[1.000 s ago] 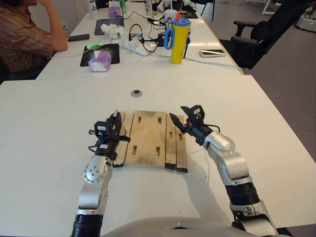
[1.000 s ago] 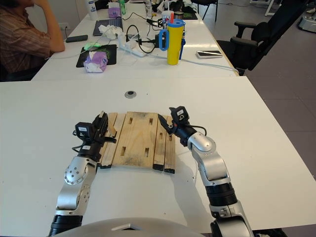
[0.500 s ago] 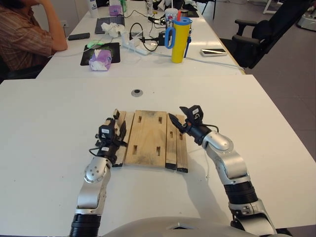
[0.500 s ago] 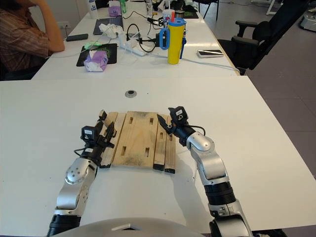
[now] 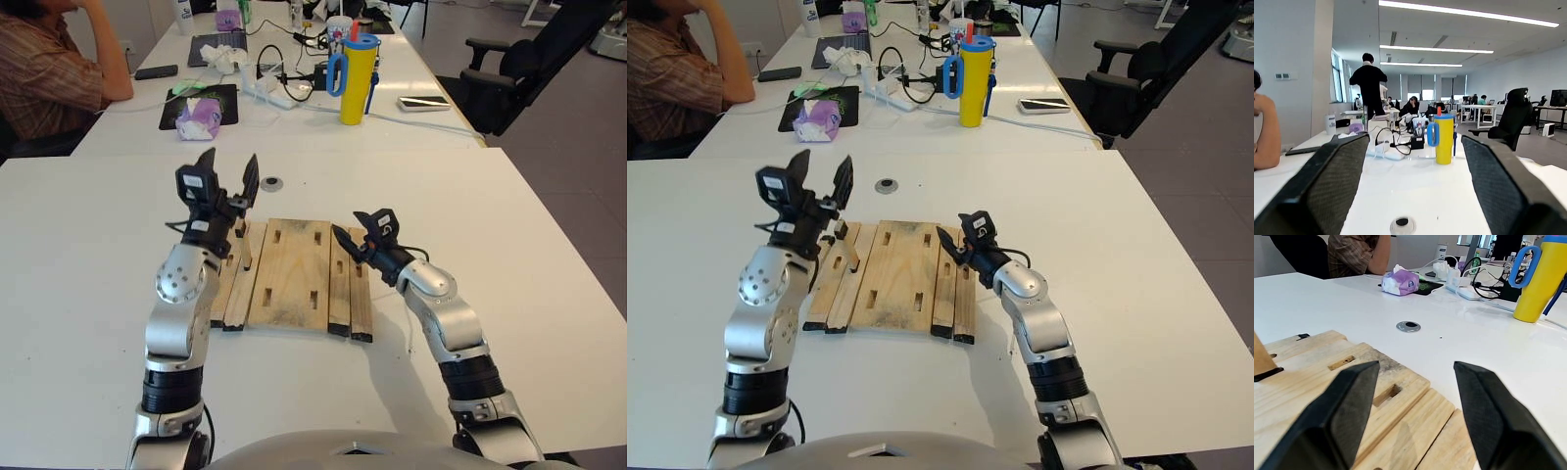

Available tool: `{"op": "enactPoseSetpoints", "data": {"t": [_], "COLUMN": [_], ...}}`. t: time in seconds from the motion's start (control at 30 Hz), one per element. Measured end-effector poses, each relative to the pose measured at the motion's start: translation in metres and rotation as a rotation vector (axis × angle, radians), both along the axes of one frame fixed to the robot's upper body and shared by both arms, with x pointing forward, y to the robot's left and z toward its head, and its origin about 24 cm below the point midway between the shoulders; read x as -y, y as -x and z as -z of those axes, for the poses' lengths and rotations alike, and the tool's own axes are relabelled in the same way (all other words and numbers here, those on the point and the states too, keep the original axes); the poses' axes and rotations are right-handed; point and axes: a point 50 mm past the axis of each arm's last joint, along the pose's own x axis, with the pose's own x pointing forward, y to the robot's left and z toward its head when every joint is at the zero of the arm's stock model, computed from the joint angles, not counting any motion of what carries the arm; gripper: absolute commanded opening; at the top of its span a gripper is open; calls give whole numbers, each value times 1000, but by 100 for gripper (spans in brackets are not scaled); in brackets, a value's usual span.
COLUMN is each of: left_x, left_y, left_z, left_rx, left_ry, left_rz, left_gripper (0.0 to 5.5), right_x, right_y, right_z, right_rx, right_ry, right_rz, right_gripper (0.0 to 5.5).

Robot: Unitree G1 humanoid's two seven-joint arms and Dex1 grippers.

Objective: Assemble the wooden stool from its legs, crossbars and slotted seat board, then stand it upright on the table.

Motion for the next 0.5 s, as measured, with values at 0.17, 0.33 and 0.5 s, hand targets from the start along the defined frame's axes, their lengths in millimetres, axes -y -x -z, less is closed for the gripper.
{"op": "enactPoseSetpoints", "data": {"t": [0.17,0.33,0.5], "left_x": [3,2,1], "left_y": [-16,-19,-19], "left_z": [5,61,61], "left_rx": [-83,-342,-341], "left_ry": [-23,-118,-112], "left_rz": [0,3,-9], "left_gripper": [348,348,348], "right_x": [-2,-6,-6], "right_y": [-2,-3,-3], "right_z": [-1,0,1], "right_rx": [13,22,22], "right_ry": [-4,4,9], "right_rz": [5,-1,-3], "right_gripper": [281,281,281]}}
